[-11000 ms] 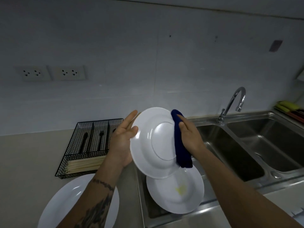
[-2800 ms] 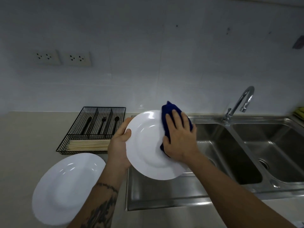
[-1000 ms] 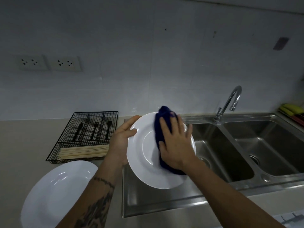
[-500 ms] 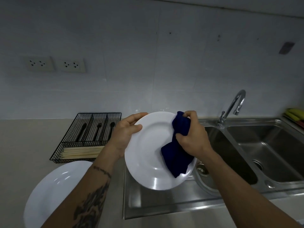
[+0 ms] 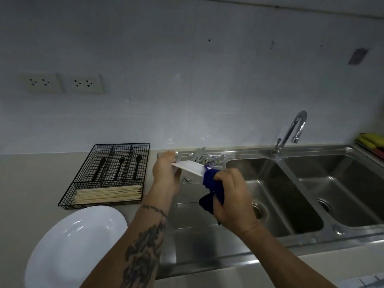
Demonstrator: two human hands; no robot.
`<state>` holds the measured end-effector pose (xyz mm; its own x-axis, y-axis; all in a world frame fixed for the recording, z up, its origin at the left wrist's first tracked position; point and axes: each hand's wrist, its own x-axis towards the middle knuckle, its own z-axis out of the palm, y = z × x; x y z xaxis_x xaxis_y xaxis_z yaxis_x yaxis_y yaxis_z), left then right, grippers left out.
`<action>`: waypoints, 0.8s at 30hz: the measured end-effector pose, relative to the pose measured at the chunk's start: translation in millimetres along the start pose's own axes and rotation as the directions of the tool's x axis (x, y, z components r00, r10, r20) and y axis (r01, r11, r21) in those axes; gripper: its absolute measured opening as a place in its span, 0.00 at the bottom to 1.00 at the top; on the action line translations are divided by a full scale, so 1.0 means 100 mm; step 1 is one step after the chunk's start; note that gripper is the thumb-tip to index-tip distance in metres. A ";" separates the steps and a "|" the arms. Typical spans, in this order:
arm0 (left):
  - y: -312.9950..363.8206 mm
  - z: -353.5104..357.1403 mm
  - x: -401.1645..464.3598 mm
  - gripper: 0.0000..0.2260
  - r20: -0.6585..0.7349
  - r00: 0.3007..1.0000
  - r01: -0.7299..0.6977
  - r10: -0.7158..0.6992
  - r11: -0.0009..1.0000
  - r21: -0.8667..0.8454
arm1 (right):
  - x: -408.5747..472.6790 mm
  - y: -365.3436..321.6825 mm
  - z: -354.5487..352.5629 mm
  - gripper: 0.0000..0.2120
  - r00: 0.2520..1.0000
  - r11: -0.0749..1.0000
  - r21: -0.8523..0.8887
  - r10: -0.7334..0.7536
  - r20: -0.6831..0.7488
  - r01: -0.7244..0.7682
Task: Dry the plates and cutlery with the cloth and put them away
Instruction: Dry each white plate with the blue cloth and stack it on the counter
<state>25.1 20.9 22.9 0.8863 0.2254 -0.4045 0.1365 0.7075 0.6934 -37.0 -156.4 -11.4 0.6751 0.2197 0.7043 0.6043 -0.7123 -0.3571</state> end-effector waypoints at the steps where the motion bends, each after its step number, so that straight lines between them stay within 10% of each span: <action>1: 0.01 0.01 0.05 0.14 0.006 1.000 0.013 -0.013 1.000 -0.025 | -0.04 -0.03 0.00 0.23 0.999 1.000 -0.012 -0.012 0.050 0.012; 6: 0.12 -0.09 0.09 0.10 0.049 0.999 -0.011 0.007 0.996 0.085 | -0.23 -0.01 -0.15 0.26 0.958 0.982 0.184 -0.004 0.287 -0.051; 11: 0.06 -0.29 0.13 0.19 0.167 0.986 -0.017 -0.019 0.978 0.209 | 0.00 0.03 -0.36 0.25 0.971 0.923 0.309 0.200 0.128 -0.231; 17: -0.05 -0.09 -0.21 0.19 0.434 0.896 0.036 -0.094 0.989 0.141 | 0.62 -0.13 -0.21 0.23 0.968 0.983 0.015 0.175 0.179 -0.181; 24: 0.19 -0.30 -0.26 0.22 0.527 0.849 -0.058 -0.042 0.983 0.172 | 0.71 0.19 -0.18 0.18 0.758 0.778 0.030 0.601 0.252 -0.627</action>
<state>-8.9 48.5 28.7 0.9798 -0.1917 -0.0578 0.1586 0.5674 0.8080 14.1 -166.4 43.0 0.9818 -0.0939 0.1651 0.0598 -0.6723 -0.7379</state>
